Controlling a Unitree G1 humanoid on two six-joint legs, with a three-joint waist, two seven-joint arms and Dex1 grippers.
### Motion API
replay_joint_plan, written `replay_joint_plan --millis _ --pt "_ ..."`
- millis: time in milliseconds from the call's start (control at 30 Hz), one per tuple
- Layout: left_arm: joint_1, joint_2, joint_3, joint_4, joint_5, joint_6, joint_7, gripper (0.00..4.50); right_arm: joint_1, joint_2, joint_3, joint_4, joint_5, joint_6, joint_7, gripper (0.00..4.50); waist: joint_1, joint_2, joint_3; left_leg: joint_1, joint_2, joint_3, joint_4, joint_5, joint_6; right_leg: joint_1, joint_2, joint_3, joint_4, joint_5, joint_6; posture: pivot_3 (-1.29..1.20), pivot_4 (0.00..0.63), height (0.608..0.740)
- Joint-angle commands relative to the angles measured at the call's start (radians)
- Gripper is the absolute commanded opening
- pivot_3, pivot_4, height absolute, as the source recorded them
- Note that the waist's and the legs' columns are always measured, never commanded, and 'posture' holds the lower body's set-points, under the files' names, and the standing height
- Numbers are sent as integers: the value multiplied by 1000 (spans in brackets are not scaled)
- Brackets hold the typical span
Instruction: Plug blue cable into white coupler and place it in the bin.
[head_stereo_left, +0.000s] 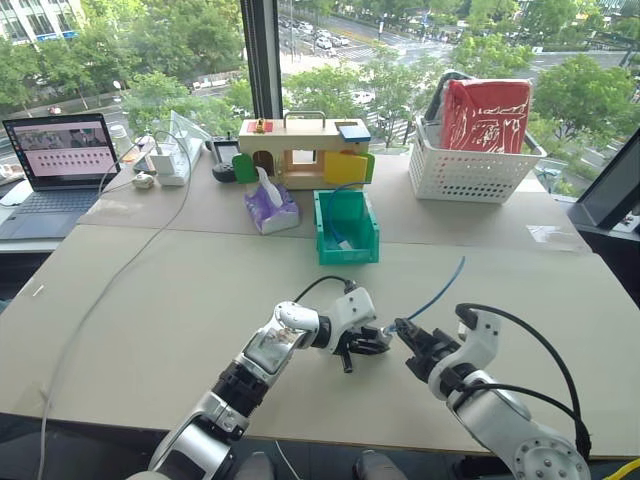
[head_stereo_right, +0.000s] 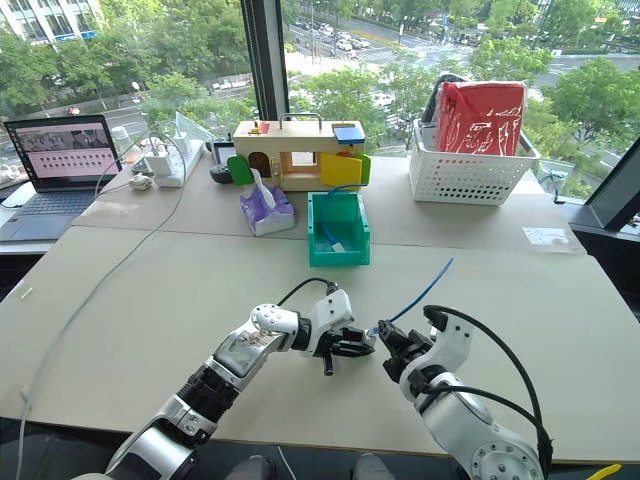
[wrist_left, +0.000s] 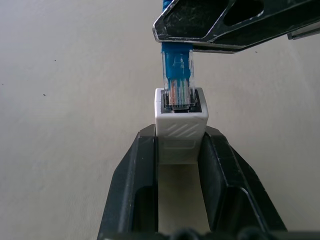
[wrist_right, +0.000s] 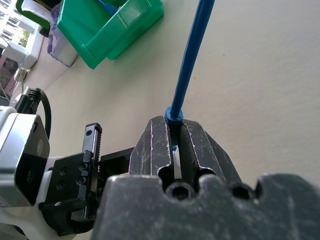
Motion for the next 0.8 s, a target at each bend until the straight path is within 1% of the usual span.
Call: replay_joint_plan --millis 33,233,533,667,800 --pt "6 9 -23 5 21 26 17 630 -14 -24 13 -11 -24 43 10 0 0 0 0 0 0 0 0 0 0 0 0 0 0 0 0 0 150 725" --pt "1 18 -13 -37 15 121 39 630 -33 -66 54 -51 -53 115 -1 0 -2 0 0 0 0 0 0 0 0 0 0 0 0 0 0 0 150 725" --pt "-9 33 7 -93 0 251 71 630 -23 -47 42 -48 -82 126 -13 0 -5 -1 0 0 0 0 -1 0 0 0 0 0 0 0 0 0 150 725" --pt "-26 21 31 -107 -14 301 110 630 -31 -46 69 -65 -94 147 -24 0 -6 -1 0 0 0 0 -1 0 0 -1 0 0 0 0 0 0 150 725" --pt "-27 37 12 -141 -26 340 110 630 -19 -61 89 -95 -91 169 -16 0 -7 -1 0 0 0 0 -1 0 0 -1 0 0 0 0 0 0 150 725"
